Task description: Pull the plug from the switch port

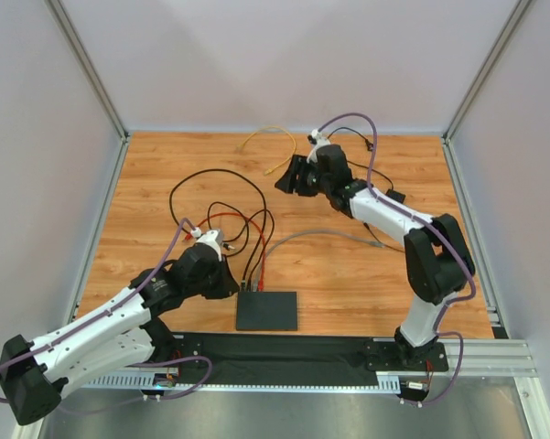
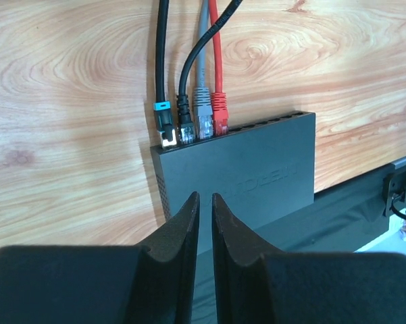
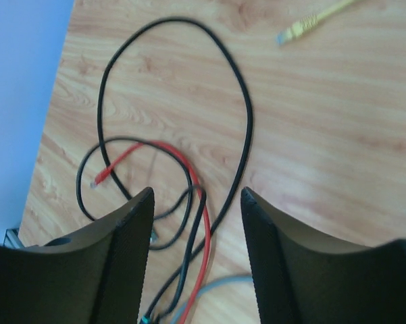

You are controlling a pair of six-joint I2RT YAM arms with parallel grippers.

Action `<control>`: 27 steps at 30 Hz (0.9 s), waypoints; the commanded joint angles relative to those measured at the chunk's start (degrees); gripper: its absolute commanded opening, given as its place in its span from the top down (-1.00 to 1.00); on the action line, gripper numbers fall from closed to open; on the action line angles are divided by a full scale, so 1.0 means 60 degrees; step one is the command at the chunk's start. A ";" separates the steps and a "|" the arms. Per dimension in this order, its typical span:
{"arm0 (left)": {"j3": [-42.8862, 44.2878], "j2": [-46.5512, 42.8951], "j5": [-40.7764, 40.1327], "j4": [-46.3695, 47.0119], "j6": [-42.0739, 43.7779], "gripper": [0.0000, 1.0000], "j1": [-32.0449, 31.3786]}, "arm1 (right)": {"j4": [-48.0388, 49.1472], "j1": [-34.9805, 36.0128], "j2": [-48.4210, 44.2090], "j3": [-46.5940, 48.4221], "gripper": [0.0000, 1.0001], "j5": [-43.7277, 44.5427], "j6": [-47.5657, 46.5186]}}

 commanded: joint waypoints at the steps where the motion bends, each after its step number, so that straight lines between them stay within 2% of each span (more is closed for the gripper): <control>1: 0.0033 0.0001 0.0236 0.0294 -0.0217 0.60 0.0055 | 0.0939 0.0290 -0.1250 -0.1789 -0.08 -0.0006 -0.0183; 2: -0.0054 0.0074 0.0339 0.0542 -0.0261 0.60 0.0041 | 0.1159 0.0377 -0.1804 -0.2780 -0.06 -0.0253 -0.0096; 6: -0.0464 0.0221 0.0764 0.1042 -0.0379 0.61 0.0055 | 0.2126 0.0627 -0.2731 -0.4469 0.02 -0.1249 0.0052; 11: -0.0699 0.0528 0.0940 0.1291 -0.0510 0.62 0.0055 | 0.3064 0.1109 -0.2689 -0.5557 0.03 -0.3108 0.0358; 13: -0.0831 0.0587 0.0999 0.1423 -0.0554 0.62 0.0055 | 0.3664 0.1286 -0.2689 -0.5937 0.03 -0.3243 0.0724; 20: -0.1007 0.0982 0.1233 0.1818 -0.0656 0.62 0.0055 | 0.4281 0.1843 -0.2191 -0.6407 -0.04 -0.4179 0.1355; 27: -0.1139 0.1202 0.1497 0.2097 -0.0701 0.62 0.0055 | 0.3973 0.1902 -0.1400 -0.6188 -0.06 -0.4957 0.1619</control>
